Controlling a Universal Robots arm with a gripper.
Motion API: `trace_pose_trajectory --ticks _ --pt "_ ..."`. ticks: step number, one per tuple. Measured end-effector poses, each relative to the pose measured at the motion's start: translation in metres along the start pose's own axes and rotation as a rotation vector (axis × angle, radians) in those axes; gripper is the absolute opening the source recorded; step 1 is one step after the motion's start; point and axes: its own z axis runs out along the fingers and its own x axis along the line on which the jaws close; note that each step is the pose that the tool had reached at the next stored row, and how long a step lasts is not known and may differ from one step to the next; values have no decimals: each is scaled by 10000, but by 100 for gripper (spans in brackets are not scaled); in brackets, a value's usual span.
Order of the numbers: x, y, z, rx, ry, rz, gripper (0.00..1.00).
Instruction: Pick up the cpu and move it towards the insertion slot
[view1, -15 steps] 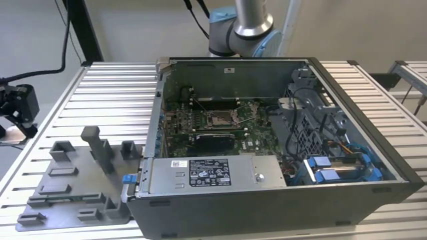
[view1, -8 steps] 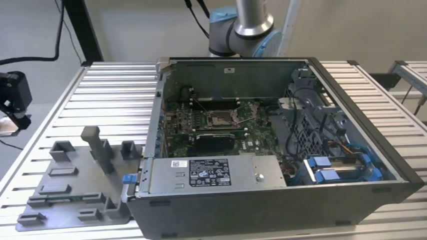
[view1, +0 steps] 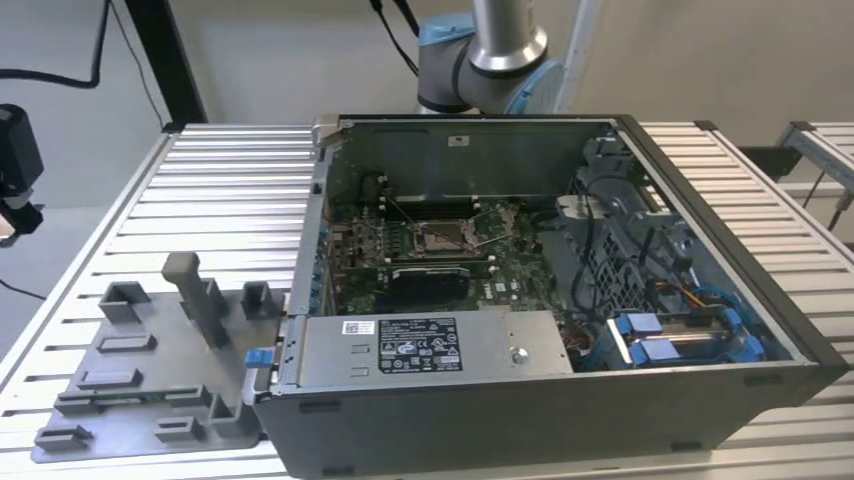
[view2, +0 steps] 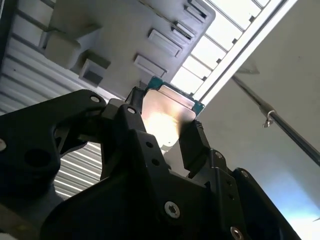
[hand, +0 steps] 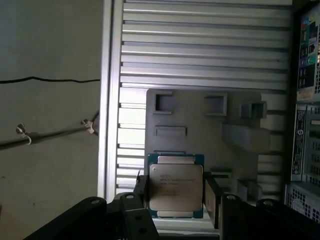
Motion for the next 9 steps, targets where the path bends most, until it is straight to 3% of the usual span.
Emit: trace_pose_trajectory --ticks 1,9 --pt "0 2 -46 3 0 0 0" --pt "0 8 -236 12 -1 1 0"
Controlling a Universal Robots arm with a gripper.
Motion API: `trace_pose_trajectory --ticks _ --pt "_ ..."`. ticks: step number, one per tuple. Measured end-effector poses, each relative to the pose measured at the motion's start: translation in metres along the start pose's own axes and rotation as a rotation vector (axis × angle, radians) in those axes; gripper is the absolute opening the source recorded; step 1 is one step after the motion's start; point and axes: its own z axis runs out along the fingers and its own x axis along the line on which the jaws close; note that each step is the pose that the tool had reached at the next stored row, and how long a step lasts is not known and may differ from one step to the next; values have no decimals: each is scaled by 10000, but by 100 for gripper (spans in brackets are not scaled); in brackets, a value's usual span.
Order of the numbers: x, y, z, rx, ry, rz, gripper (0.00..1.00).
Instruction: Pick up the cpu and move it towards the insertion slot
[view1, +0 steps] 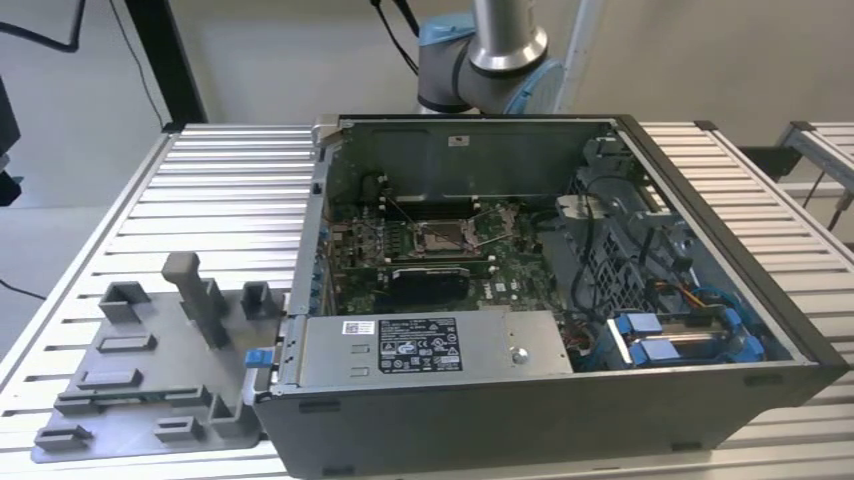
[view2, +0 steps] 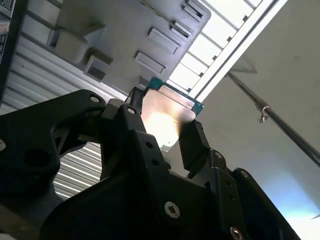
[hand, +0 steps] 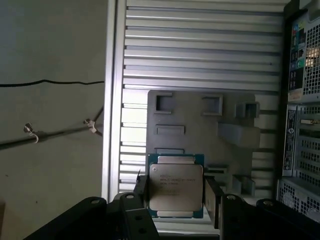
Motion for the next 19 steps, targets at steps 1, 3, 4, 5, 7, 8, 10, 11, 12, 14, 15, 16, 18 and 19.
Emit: trace_pose_trajectory --ticks 1,3,4,5,7,8,10,11,12,14,15,16,18,19 --pt "0 1 -24 2 1 0 0" --pt "0 2 -71 4 1 0 0" --pt "0 3 -95 5 0 0 0" --pt "0 4 -119 7 1 0 0" --pt "1 5 -166 9 1 0 0" --pt "-3 6 -165 9 -1 0 0" --pt "-22 5 -166 10 2 1 0" --pt "-33 5 -166 9 1 1 0" --pt "-43 4 -165 8 0 0 0" --pt "-61 3 -166 9 1 0 0" --pt "-69 3 -166 9 1 0 0" --pt "-77 3 -166 9 0 0 0" --pt "-92 3 -166 10 1 0 0" --pt "-100 3 -166 9 1 0 0"
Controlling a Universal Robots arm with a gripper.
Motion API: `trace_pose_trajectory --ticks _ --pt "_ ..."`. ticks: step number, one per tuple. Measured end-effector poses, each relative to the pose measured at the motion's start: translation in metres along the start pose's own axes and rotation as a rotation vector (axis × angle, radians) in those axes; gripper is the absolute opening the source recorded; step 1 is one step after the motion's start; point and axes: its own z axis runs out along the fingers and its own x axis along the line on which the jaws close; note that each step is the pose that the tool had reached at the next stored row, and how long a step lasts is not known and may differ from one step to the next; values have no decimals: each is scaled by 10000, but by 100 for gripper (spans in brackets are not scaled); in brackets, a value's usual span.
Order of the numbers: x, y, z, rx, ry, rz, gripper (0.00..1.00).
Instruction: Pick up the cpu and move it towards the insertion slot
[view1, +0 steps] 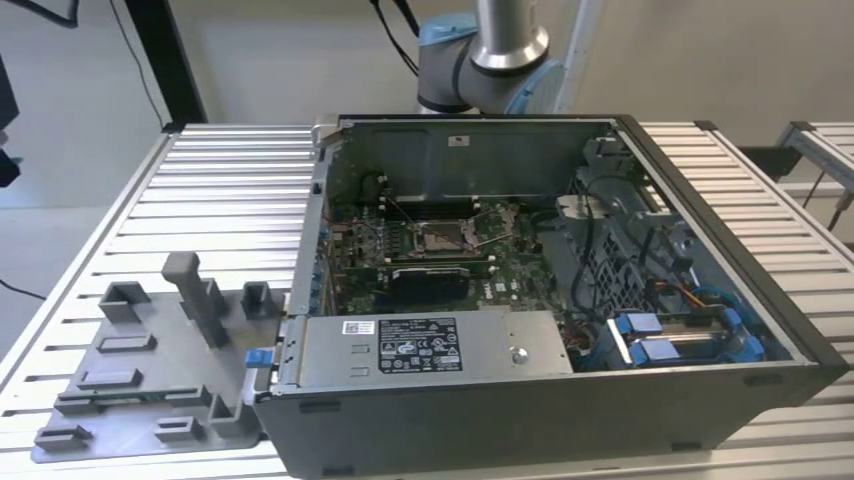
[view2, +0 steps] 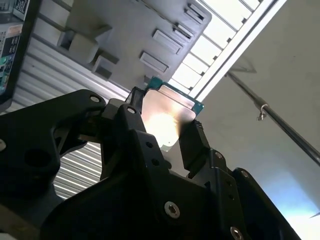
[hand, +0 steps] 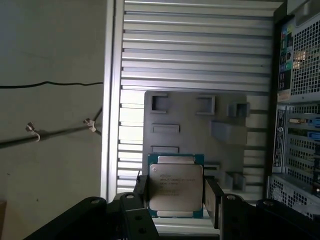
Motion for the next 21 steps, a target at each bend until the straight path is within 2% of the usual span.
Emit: trace_pose_trajectory --ticks 21 --pt "-108 -3 0 -1 -1 0 0"
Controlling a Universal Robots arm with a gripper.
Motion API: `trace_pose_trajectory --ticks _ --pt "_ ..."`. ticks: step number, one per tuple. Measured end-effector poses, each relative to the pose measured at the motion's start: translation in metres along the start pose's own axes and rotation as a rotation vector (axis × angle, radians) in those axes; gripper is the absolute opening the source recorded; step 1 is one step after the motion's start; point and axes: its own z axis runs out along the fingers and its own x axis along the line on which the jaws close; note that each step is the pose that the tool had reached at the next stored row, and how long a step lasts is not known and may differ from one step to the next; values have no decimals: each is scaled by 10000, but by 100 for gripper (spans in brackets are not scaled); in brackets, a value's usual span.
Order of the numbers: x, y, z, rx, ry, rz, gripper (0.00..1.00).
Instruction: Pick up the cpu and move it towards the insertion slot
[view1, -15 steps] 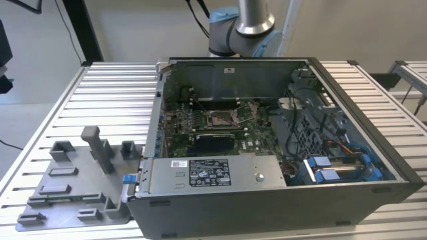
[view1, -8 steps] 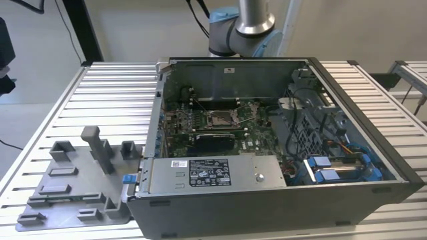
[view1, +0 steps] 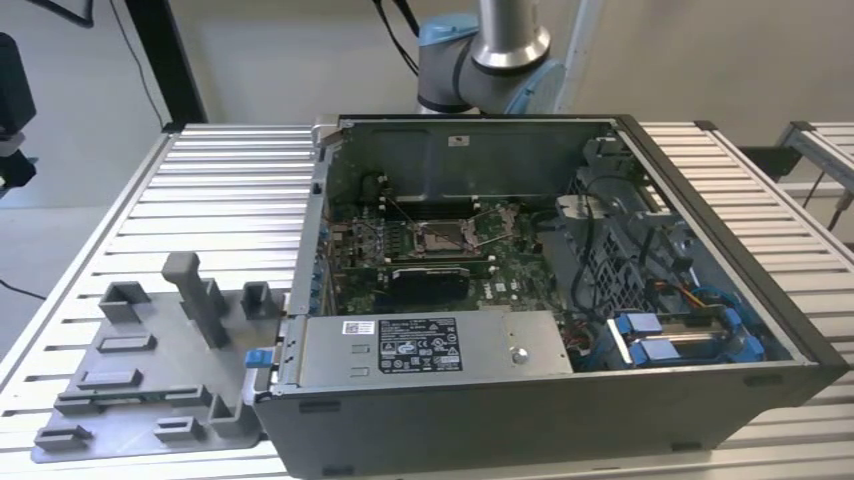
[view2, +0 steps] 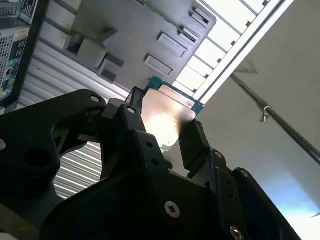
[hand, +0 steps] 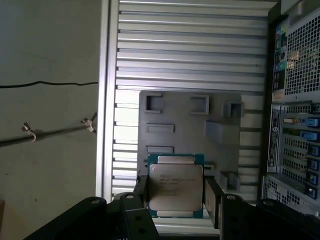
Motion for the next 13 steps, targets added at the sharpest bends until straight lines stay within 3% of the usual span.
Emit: trace_pose_trajectory --ticks 13 --pt "-70 -2 -1 1 1 0 0"
